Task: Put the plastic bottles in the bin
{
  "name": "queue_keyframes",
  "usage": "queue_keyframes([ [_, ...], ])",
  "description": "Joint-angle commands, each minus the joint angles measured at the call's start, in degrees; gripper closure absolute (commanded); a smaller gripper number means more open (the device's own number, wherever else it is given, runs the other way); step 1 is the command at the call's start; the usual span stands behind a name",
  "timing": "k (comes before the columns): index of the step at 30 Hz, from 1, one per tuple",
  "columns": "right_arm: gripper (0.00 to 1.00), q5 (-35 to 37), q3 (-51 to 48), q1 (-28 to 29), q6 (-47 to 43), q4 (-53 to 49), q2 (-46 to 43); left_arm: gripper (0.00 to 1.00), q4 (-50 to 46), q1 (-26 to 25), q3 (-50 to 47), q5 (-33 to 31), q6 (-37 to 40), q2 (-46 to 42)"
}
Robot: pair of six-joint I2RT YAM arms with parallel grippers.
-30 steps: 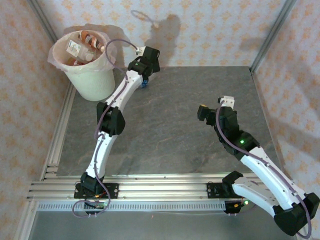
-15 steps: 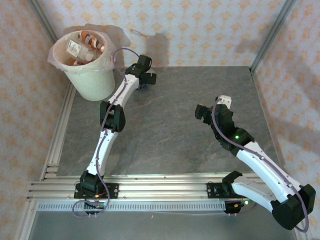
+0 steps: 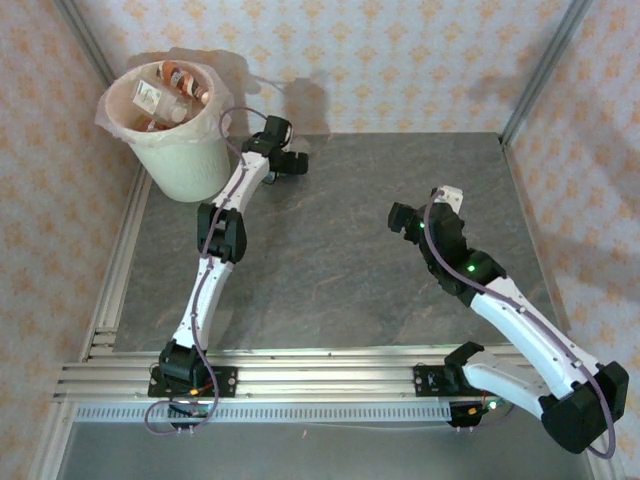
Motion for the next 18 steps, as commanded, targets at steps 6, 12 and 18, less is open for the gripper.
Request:
queue_keyframes([
  [6, 0.0, 1.12, 2.42, -0.23, 0.92, 1.54, 2.2, 0.34, -0.5, -1.28, -3.0, -5.96, 2.15, -2.45],
  [12, 0.0, -0.27, 4.19, -0.25, -0.51, 4.7, 4.58, 0.5, -2.17, -2.18, -9.24, -4.15, 0.54, -11.94],
  [18, 0.0, -0.81, 7.65, -0.18, -1.84, 7.84, 8.42, 0.5, 2.31, -6.91, -29.01, -4.8, 2.07, -32.57],
])
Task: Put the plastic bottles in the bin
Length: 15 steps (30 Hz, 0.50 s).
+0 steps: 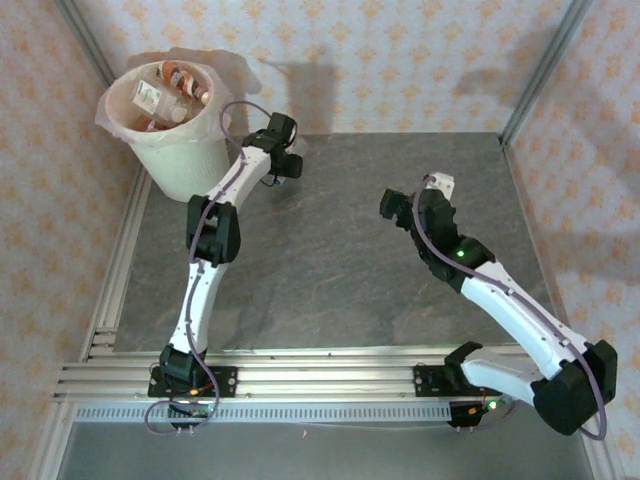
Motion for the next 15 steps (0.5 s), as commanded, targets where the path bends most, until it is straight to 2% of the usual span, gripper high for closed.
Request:
queue_keyframes([
  [1, 0.0, -0.37, 3.57, -0.26, -1.55, 3.1, 1.98, 0.5, 3.56, -4.1, -7.77, -1.76, 0.15, -15.87],
  [4, 0.0, -0.79, 5.15, -0.23, -1.92, 3.49, 3.47, 0.49, 9.16, -5.42, -16.66, -3.85, -5.67, -27.16],
  [6, 0.0, -1.16, 5.72, -0.2, -1.88, 3.95, 4.06, 0.5, 12.48, -5.69, -20.75, -9.45, -10.46, -34.29],
  [8, 0.0, -1.65, 5.88, -0.21, -1.57, 4.3, 4.46, 0.5, 13.52, -5.61, -22.69, -18.82, -14.27, -39.02],
  [12, 0.0, -3.34, 6.16, -0.24, 0.26, 4.17, 4.52, 0.5, 12.6, -4.73, -22.95, -42.05, -17.82, -44.01],
  [15, 0.01, -4.68, 6.2, -0.26, 1.37, 3.26, 3.97, 0.5, 10.37, -1.55, -19.48, -50.62, -19.2, -43.45],
])
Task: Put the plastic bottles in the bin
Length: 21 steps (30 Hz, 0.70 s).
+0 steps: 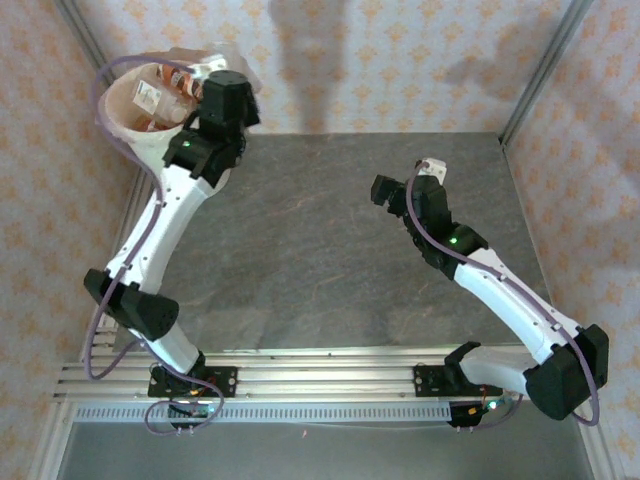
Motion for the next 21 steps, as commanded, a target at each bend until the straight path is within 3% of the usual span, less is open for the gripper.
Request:
queue_keyframes([
  [1, 0.01, -1.53, 1.81, -0.16, 1.63, -0.18, -0.6, 0.5, -3.02, 3.6, 2.78, -19.63, -4.8, 3.75],
  [4, 0.01, -1.77, 2.01, -0.23, 1.73, -0.75, -0.97, 0.51, -14.15, 7.47, 14.03, -27.05, -10.61, 10.0],
  [6, 0.01, -2.71, 2.99, -0.22, 1.77, -1.58, -0.81, 0.52, -21.68, 9.85, 21.52, -27.9, -14.93, 14.09],
  [12, 0.01, -5.36, 7.32, -0.23, 2.39, -4.51, 0.73, 0.52, -26.54, 15.45, 26.48, -19.75, -20.68, 21.74],
  [21, 0.01, -6.72, 8.4, -0.16, 7.04, -4.58, 0.41, 0.5, -26.23, 21.85, 24.35, -12.87, -24.94, 23.15],
])
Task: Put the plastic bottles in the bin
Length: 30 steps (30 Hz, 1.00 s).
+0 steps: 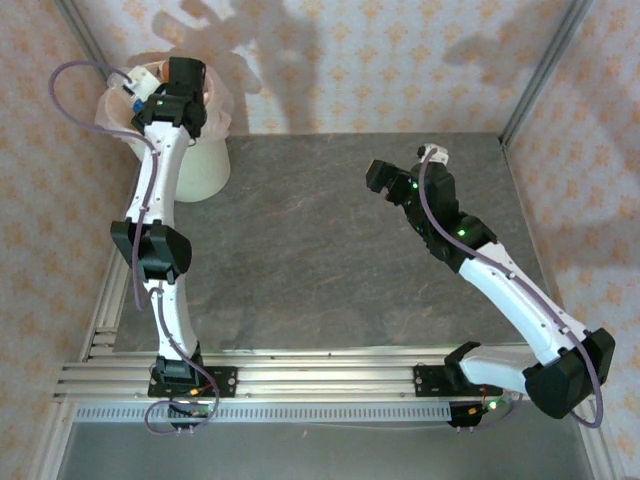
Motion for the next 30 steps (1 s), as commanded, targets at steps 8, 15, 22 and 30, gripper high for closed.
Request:
queue_keyframes([
  [8, 0.01, -1.25, 1.79, -0.2, 3.52, -1.06, 0.6, 0.45, -1.33, 4.21, 4.14, 4.09, -3.11, 2.5],
  [15, 0.01, -1.35, 2.6, -0.19, 3.53, -1.04, 2.03, 0.31, -1.28, 5.95, 10.1, 8.7, -4.21, 6.66],
  [22, 0.01, -1.66, 3.13, -0.22, 4.19, -1.15, 2.78, 0.14, 1.0, 5.94, 12.49, 14.04, -3.4, 6.33],
  [30, 0.01, -1.43, 3.15, -0.23, 4.31, -0.44, 3.13, 0.0, 2.8, 5.74, 11.3, 20.44, -3.67, 2.05],
])
